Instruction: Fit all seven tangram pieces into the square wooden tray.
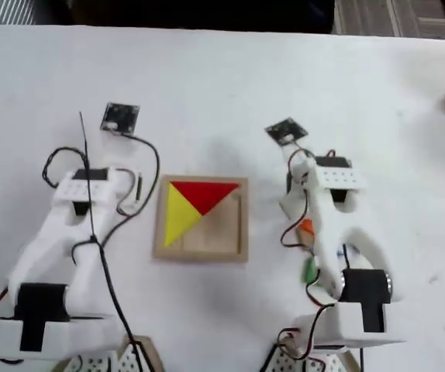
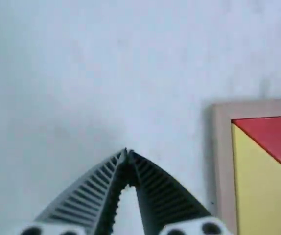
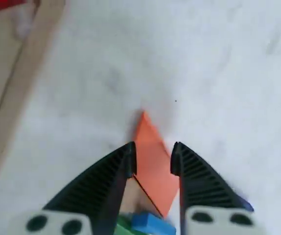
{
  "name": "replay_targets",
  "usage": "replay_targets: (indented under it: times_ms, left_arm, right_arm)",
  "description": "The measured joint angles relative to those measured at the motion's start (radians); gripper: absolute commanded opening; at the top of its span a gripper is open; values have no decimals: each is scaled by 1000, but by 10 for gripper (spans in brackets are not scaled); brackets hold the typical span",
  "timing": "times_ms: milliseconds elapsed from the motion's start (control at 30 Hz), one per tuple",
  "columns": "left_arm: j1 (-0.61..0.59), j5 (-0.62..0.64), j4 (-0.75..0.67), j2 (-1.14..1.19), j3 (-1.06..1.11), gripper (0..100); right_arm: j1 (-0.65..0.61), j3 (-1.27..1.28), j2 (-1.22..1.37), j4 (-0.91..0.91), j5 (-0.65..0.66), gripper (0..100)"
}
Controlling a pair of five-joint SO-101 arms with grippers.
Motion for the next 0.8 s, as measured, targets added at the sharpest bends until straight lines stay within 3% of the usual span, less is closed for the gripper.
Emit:
replay_targets:
  times_ms: [100, 267, 400, 533, 800]
  left_arm:
    - [0, 0, 0, 0, 0, 28]
    - [0, 0, 0, 0, 0, 28]
    - [0, 0, 0, 0, 0, 28]
    - [0, 0, 0, 0, 0, 28]
    - [0, 0, 0, 0, 0, 28]
  right_arm:
    - [3, -44, 0, 78, 0, 158]
    - [2, -77, 0, 192, 0, 298]
    - [3, -72, 5, 203, 123, 308]
    - [35, -21, 6, 155, 247, 308]
    - [121, 66, 5, -21, 278, 308]
